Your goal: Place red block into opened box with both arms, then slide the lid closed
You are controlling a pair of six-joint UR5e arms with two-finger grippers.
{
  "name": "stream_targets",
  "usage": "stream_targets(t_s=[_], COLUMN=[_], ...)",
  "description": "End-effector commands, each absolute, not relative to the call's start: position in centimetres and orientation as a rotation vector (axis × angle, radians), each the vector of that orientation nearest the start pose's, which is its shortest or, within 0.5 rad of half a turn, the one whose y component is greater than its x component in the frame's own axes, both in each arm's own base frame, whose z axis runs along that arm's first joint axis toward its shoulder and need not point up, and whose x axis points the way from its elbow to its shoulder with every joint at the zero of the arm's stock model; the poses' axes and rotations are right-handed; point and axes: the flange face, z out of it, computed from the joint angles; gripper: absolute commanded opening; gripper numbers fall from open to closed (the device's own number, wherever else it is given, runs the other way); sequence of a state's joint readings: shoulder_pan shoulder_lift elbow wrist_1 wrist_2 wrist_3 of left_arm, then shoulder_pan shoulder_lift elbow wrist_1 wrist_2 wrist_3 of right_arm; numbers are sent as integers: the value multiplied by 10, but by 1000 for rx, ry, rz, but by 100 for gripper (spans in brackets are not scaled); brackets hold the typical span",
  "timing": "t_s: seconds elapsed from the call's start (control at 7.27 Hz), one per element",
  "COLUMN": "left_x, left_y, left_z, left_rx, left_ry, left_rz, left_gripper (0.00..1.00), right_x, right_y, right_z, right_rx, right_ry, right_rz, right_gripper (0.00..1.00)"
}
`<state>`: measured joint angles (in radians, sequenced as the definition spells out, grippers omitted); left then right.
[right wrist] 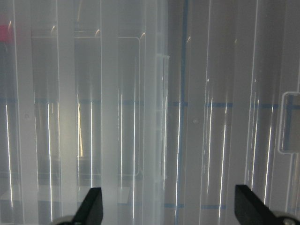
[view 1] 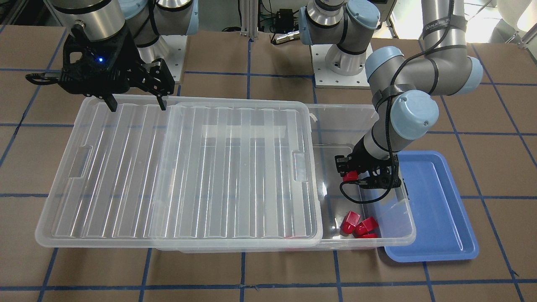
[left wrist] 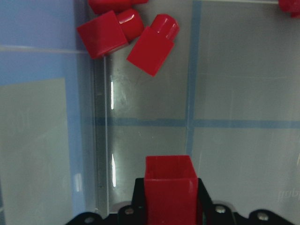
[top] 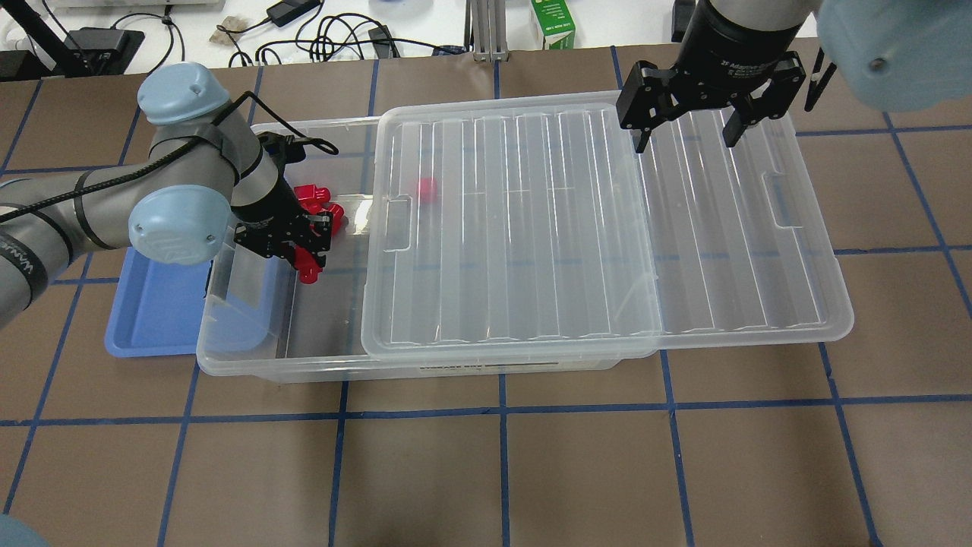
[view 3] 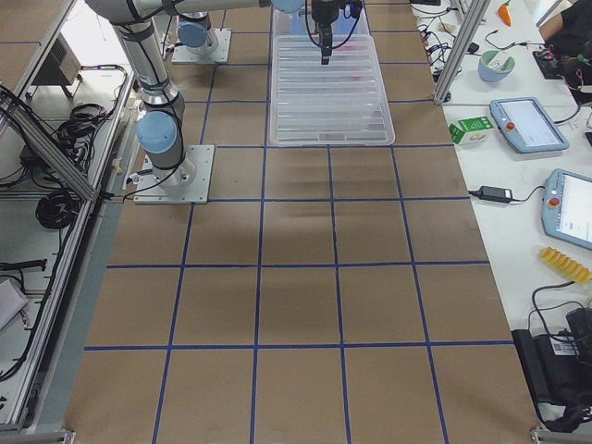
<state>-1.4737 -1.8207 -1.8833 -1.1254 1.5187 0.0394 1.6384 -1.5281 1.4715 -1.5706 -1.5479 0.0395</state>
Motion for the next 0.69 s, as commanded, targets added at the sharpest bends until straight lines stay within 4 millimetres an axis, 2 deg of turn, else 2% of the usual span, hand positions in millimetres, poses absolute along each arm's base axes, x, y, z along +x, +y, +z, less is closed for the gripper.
stream_targets(t_s=[0.0,0.28,0.41,0.55], left_x=[-88,-88,-89,-89], left_y=[-520,-518,-518,-519], left_z=[230,208,204,204], left_rx=[-106,-109,-107,-104], left_ry=[3194,3193,3193,3193], left_rz=[217,227,239,235], left_gripper=[0,0,24,88], right_x=[163,160,162,162], right_y=[-508,-511,-512,-512], right_z=[521,524,523,523], right_rx=[46,62,60,60], right_ry=[3110,3106,3103,3102], right_rz=[-109,-154,-178,-178], right_gripper=[99,100,100,100])
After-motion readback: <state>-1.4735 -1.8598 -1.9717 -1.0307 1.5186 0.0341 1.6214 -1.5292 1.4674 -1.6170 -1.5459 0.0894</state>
